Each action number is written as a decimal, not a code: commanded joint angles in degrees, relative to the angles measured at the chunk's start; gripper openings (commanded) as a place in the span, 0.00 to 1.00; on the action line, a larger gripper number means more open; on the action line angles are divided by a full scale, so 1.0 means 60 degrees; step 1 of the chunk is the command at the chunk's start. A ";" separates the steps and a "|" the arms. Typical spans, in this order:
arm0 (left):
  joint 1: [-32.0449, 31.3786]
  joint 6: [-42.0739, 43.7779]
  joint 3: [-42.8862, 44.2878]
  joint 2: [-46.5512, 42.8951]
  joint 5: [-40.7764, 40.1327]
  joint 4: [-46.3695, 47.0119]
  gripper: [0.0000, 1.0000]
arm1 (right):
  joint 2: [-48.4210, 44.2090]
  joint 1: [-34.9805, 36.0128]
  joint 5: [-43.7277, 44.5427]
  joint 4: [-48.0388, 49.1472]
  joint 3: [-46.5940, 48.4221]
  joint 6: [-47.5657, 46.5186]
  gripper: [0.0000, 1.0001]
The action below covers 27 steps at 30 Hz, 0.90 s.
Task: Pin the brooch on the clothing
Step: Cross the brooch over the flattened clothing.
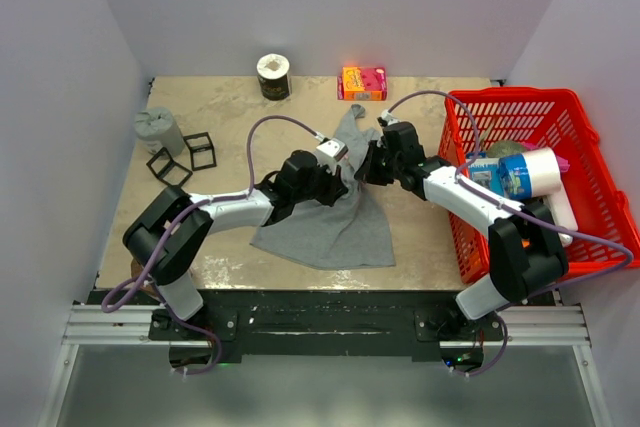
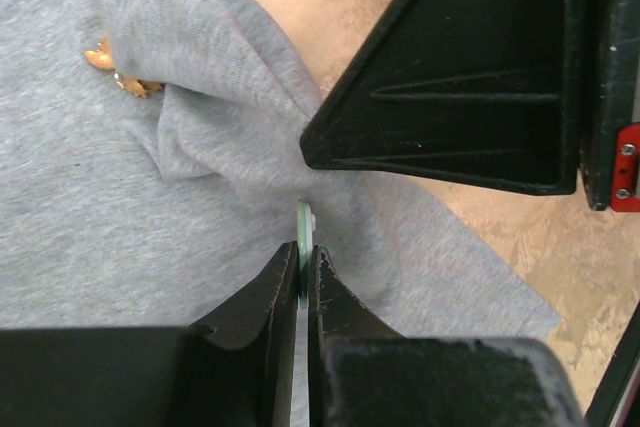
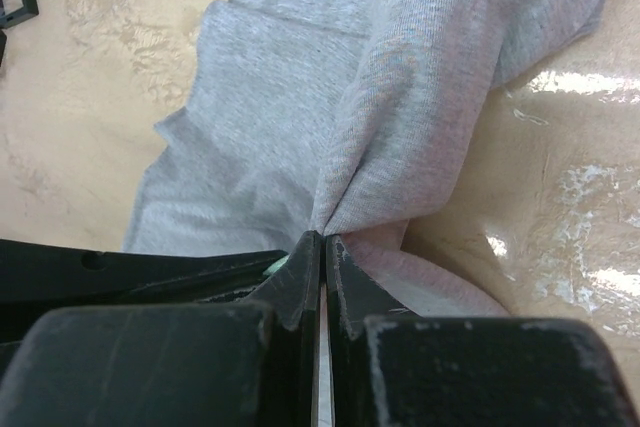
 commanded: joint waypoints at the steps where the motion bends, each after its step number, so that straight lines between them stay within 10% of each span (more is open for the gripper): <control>1: -0.0072 0.0108 0.0114 -0.0383 -0.0473 0.0426 0.00 | -0.0221 -0.0023 -0.0232 0.0443 -0.0042 0.0166 0.00; 27: -0.0995 0.1017 0.0261 -0.0384 -0.2524 -0.0204 0.00 | -0.0045 0.0007 -0.0363 0.0765 -0.0350 0.0473 0.00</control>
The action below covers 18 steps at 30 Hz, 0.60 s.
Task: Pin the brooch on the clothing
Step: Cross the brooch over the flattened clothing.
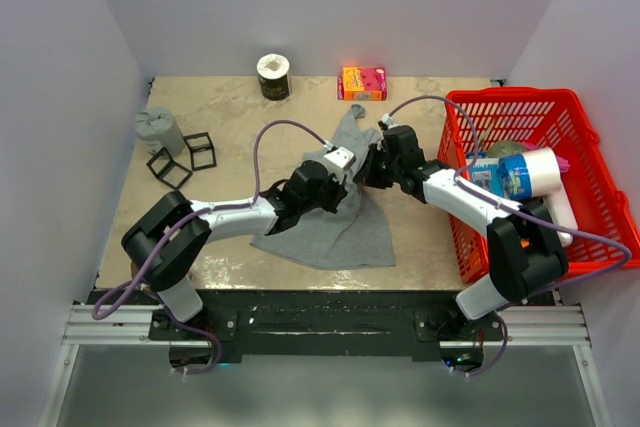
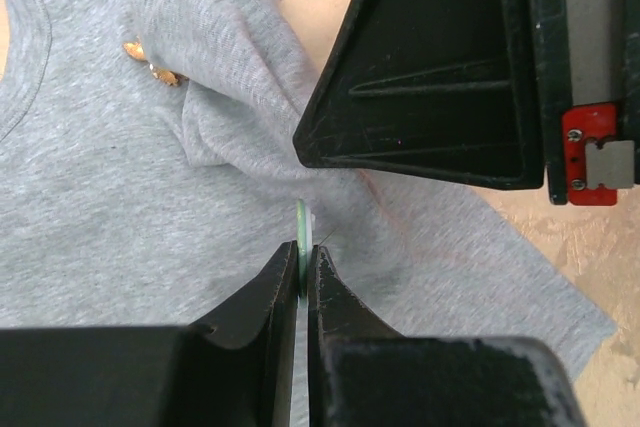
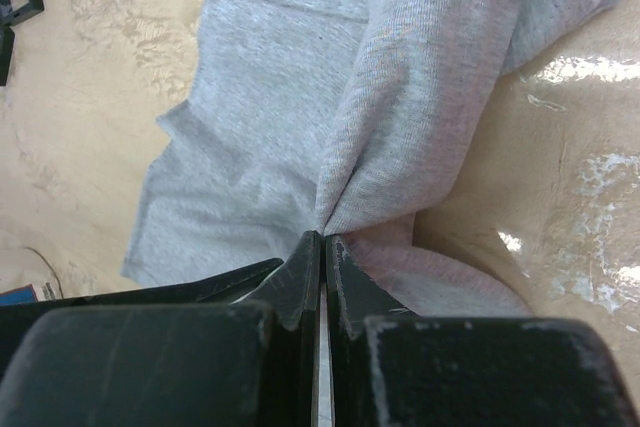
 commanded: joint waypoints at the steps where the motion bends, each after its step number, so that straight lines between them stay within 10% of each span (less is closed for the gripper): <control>1: -0.0150 0.0288 0.0366 -0.0103 -0.0578 0.0233 0.00 | 0.0016 0.0021 -0.0163 0.0452 -0.0015 0.0182 0.00; 18: -0.0663 -0.0240 0.0425 0.0072 -0.1179 0.0571 0.00 | 0.0398 0.0183 -0.0134 0.0701 -0.0118 0.0373 0.00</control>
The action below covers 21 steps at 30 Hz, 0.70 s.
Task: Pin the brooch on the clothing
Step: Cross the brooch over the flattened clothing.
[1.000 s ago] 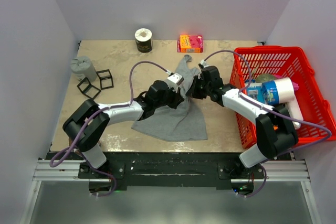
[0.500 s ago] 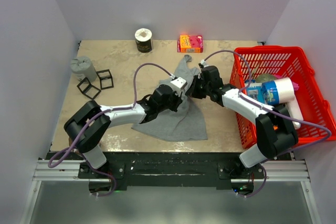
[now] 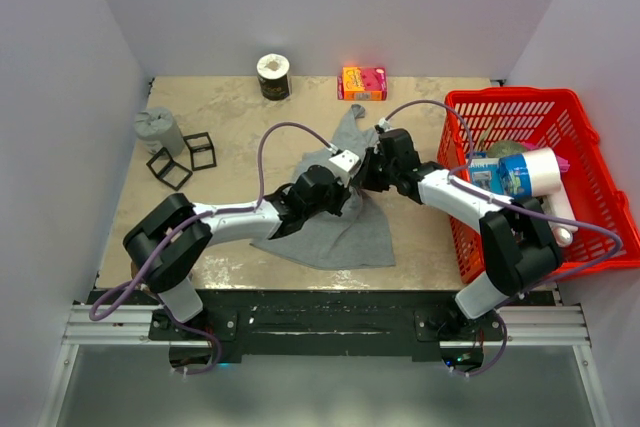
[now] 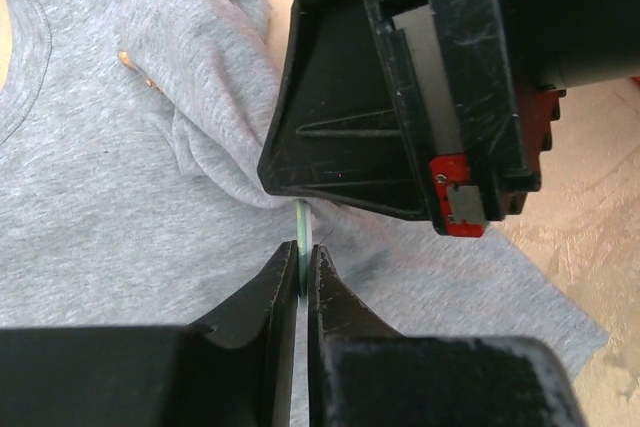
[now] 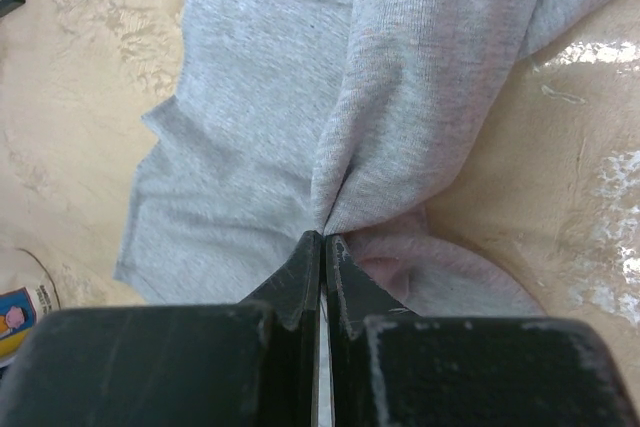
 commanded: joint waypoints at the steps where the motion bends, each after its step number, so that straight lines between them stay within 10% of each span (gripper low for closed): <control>1: -0.0190 -0.0182 0.0323 0.0083 -0.0538 0.0552 0.00 | -0.0017 0.0052 -0.0119 0.0359 0.0028 0.0125 0.00; 3: -0.0204 -0.0341 0.0279 0.0084 -0.0816 0.0552 0.00 | -0.0032 0.0052 -0.0105 0.0228 0.0072 0.0052 0.01; 10: -0.0102 -0.0416 0.0161 -0.0516 0.0090 0.0085 0.00 | -0.1114 0.0052 0.1022 -0.0199 -0.0249 -0.0401 0.57; 21: 0.0616 -0.0607 -0.0176 -0.0840 0.1058 0.0362 0.00 | -0.2158 0.0725 0.1829 0.0432 -0.1803 -0.0329 0.46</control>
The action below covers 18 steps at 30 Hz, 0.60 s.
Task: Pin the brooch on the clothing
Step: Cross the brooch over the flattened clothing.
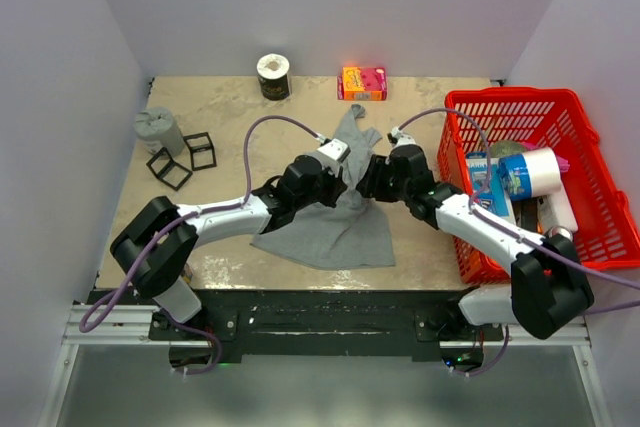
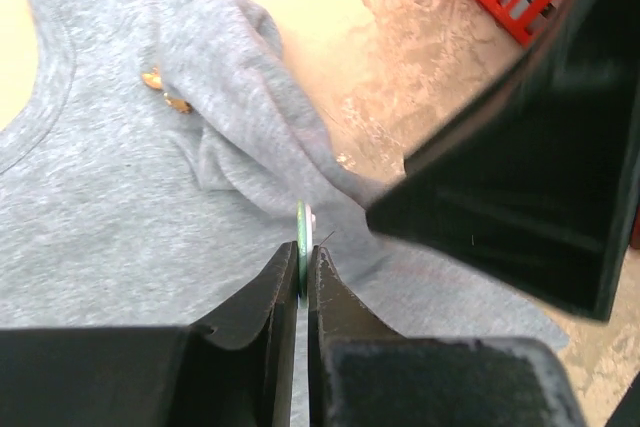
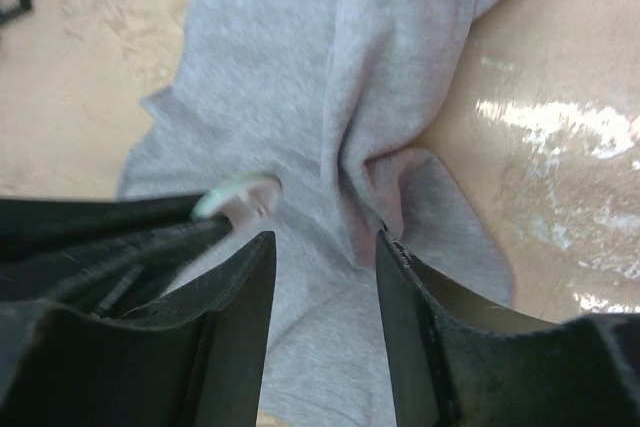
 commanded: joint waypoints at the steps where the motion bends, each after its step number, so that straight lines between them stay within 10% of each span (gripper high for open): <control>1: 0.0080 -0.0133 -0.0110 -0.0202 0.0246 0.0541 0.00 | 0.0353 0.0459 0.0506 0.0319 -0.0295 -0.0005 0.42; 18: 0.0066 -0.0118 0.0066 0.0106 0.0246 0.0467 0.00 | 0.1247 0.0577 0.0742 0.0699 0.0130 -0.0400 0.30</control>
